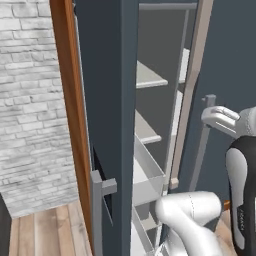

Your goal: Take the bottled waters from the counter and place them in the freezer to freeze. Close the freezer door after placing the bottles.

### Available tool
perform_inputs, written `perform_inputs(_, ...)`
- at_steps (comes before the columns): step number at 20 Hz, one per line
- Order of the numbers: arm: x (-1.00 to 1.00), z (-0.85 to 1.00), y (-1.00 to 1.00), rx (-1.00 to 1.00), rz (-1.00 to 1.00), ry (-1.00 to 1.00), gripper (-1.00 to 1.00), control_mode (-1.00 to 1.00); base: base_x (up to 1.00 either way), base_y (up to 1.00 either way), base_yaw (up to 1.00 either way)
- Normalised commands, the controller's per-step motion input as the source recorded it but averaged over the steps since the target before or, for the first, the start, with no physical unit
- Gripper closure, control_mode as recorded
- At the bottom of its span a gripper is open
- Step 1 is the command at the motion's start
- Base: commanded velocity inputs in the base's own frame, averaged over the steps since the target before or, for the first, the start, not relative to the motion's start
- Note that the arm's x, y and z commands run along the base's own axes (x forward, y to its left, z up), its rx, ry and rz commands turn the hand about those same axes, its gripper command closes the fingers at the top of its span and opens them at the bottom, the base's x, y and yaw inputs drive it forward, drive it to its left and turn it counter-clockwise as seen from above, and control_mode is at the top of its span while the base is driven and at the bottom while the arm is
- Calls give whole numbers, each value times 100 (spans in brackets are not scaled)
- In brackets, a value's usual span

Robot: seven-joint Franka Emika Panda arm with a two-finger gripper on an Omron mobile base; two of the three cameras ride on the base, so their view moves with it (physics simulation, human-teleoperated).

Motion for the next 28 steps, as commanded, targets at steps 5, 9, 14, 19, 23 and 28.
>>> perform_inputs(5, 0, 0, 0, 0, 0, 0, -100, 100, -83, 2, -8)
perform_inputs(9, 0, 0, 0, 0, 0, 0, -100, 100, -56, 14, 0)
perform_inputs(14, 0, 0, 0, 0, 0, 0, -100, 100, -45, 38, 5)
perform_inputs(19, 0, 0, 0, 0, 0, 0, -100, 100, -16, 42, 19)
perform_inputs(23, 0, 0, 0, 0, 0, 0, -100, 100, -2, 32, 21)
perform_inputs(28, 0, 0, 0, 0, 0, 0, -100, 100, -52, 39, 17)
